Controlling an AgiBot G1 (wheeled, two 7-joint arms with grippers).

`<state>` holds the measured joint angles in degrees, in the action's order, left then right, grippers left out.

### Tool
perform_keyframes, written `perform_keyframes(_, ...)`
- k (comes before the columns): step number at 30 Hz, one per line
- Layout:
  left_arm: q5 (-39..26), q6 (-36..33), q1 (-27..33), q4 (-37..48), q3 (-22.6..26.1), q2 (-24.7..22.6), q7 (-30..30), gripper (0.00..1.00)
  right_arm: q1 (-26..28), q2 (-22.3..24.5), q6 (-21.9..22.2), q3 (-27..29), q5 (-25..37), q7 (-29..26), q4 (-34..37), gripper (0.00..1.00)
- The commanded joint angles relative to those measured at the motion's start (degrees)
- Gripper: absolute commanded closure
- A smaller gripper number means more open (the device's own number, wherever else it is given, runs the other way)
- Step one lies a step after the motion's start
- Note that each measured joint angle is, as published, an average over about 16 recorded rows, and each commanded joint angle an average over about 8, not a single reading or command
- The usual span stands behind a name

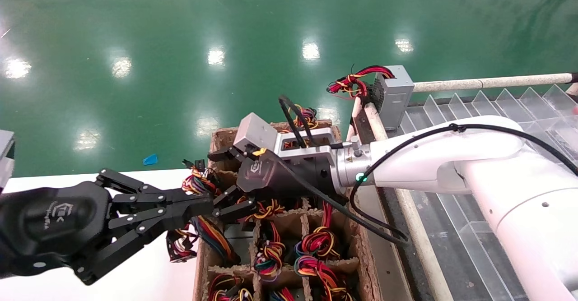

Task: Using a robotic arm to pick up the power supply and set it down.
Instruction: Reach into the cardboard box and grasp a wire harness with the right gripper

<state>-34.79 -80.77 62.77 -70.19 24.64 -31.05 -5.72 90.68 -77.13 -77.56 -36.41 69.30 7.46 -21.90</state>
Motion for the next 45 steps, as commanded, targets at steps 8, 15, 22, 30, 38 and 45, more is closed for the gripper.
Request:
perform_keyframes(8, 0.0, 0.0, 0.0, 0.0, 0.0, 0.0, 0.0, 1.0, 0.8, -0.4, 0.2, -1.9, -1.0, 1.6, 2.8, 1.0)
perform_keyframes(15, 0.0, 0.0, 0.0, 0.0, 0.0, 0.0, 0.0, 1.0, 1.3, -0.3, 0.7, -3.7, -1.3, 2.8, 3.3, 1.0)
perform_keyframes(22, 0.0, 0.0, 0.0, 0.0, 0.0, 0.0, 0.0, 1.0, 1.6, -0.3, 1.0, -5.1, -2.0, 3.8, 3.7, 1.0)
perform_keyframes(30, 0.0, 0.0, 0.0, 0.0, 0.0, 0.0, 0.0, 1.0, 2.5, 0.0, 0.7, -6.4, -2.5, 4.8, 3.8, 1.0)
perform_keyframes(38, 0.0, 0.0, 0.0, 0.0, 0.0, 0.0, 0.0, 1.0, 4.2, 0.8, 0.3, -6.7, -3.2, 5.4, 4.5, 1.0)
perform_keyframes(45, 0.0, 0.0, 0.0, 0.0, 0.0, 0.0, 0.0, 1.0, 5.7, 2.4, -1.1, -5.5, -5.2, 5.5, 5.1, 1.0)
